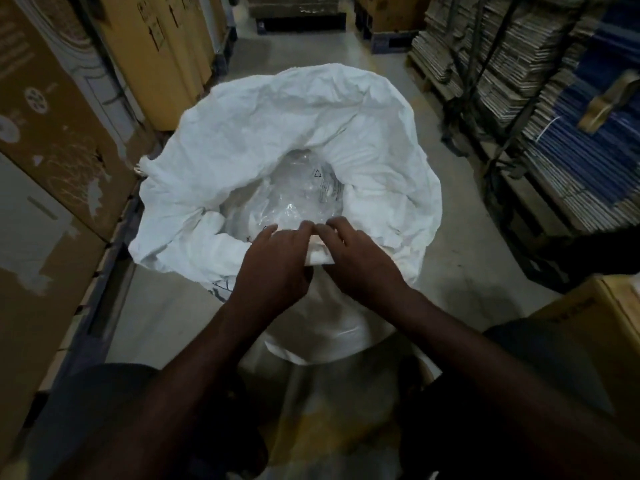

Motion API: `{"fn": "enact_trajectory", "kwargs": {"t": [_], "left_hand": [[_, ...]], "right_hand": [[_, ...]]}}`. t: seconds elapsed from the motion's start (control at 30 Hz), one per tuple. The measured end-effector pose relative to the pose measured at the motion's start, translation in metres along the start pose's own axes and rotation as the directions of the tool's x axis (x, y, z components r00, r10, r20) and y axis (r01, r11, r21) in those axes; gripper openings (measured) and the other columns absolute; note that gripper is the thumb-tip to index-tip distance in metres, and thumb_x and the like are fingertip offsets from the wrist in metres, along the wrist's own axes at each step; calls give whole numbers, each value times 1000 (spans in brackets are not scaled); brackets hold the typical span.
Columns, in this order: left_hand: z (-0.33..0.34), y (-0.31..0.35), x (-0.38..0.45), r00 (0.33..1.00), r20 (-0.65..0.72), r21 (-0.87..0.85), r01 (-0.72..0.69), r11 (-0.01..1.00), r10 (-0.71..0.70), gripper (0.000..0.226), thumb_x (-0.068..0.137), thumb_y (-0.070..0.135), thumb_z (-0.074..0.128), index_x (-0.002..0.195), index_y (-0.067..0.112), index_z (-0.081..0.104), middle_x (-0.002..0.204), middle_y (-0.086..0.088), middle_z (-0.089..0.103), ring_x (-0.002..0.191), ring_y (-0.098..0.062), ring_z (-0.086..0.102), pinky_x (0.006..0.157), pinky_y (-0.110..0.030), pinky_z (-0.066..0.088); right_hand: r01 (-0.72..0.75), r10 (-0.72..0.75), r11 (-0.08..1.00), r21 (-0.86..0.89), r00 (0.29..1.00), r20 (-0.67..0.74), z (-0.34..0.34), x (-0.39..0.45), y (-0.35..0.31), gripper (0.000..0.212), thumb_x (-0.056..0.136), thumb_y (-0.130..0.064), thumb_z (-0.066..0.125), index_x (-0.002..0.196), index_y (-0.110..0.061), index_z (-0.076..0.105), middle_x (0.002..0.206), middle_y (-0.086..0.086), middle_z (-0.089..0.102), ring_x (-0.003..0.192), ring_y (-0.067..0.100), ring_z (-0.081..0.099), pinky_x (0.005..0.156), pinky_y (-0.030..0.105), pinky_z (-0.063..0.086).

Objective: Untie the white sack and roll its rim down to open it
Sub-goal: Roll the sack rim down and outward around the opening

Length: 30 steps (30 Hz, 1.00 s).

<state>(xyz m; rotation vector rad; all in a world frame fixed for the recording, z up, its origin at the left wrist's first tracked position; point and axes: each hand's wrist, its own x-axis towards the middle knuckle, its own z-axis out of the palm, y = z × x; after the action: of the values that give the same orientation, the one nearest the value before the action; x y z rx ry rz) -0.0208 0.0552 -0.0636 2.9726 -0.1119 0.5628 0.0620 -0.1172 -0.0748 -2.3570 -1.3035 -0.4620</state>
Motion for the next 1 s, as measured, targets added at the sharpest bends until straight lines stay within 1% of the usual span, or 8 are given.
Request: {"fn": "enact_trajectory", "kwargs": {"t": [0.07, 0.17, 0.3, 0.5, 0.63, 0.73, 0.83, 1.0], "left_hand": [[-3, -5, 5, 999, -29, -10, 39, 999, -39, 35, 91, 40, 59, 121, 22, 60, 91, 1, 73, 82, -29, 73, 69, -44, 57], [-10, -12, 3, 999, 47, 5, 26, 1000, -26, 19, 93, 30, 62, 110, 30, 54, 88, 3, 64, 82, -28, 68, 60, -45, 52], [-11, -10, 1, 996, 87, 24, -1, 1000, -1, 34, 87, 15, 63, 115, 32, 54, 91, 3, 62, 84, -28, 66, 58, -42, 50], [-2, -8, 7, 993, 80, 43, -89, 995, 85, 50, 82, 5, 62, 126, 29, 64, 93, 2, 64, 79, -29, 63, 60, -40, 47], [4, -17, 22, 997, 67, 65, -43, 997, 39, 54, 76, 2, 68, 123, 28, 65, 92, 0, 64, 79, -31, 62, 59, -38, 44], [7, -37, 45, 998, 49, 68, 22, 997, -25, 51, 74, 6, 64, 120, 29, 63, 91, -3, 63, 81, -35, 63, 61, -42, 48], [7, -51, 74, 999, -17, 80, 53, 995, -52, 43, 82, 10, 60, 120, 30, 63, 90, -5, 61, 83, -36, 63, 66, -44, 50], [-1, -44, 136, 998, -32, 96, -53, 994, 56, 42, 83, 11, 50, 118, 29, 64, 91, -10, 62, 89, -38, 65, 70, -46, 50]], "right_hand": [[24, -38, 986, 163, 996, 87, -16, -2, 6, 71, 88, -30, 77, 150, -15, 45, 145, 8, 49, 124, 29, 58, 103, 45, 50], [76, -98, 988, 136, 982, 159, -49, -3, 43, 94, 82, -43, 79, 162, -22, 34, 167, 4, 33, 158, 26, 27, 130, 49, 16], [35, 29, 990, -135, 896, 443, -70, 0, 104, 127, 74, -54, 83, 166, -44, -3, 176, -13, -10, 162, 28, -13, 128, 63, -1], [423, -149, 811, -405, 818, 555, -78, 68, 133, 147, 56, -63, 91, 164, -48, -9, 175, -6, -17, 161, 40, -12, 119, 79, 7], [521, -134, 737, -430, 737, 662, -68, 110, 150, 90, 64, -78, 77, 143, -40, 58, 170, -12, 30, 163, 31, 6, 118, 75, -10], [452, -103, 762, -464, 792, 602, -61, 103, 177, 51, 82, -66, 69, 112, -25, 72, 110, -3, 74, 130, 23, 59, 124, 71, 2], [343, -135, 800, -493, 903, 409, -68, 74, 201, 26, 79, -48, 78, 81, -24, 69, 69, 2, 67, 79, 26, 70, 122, 56, 26], [120, 78, 818, -563, 946, 315, -87, 13, 204, 25, 74, -38, 83, 71, -17, 71, 65, 8, 68, 74, 29, 68, 108, 43, 45]]}}
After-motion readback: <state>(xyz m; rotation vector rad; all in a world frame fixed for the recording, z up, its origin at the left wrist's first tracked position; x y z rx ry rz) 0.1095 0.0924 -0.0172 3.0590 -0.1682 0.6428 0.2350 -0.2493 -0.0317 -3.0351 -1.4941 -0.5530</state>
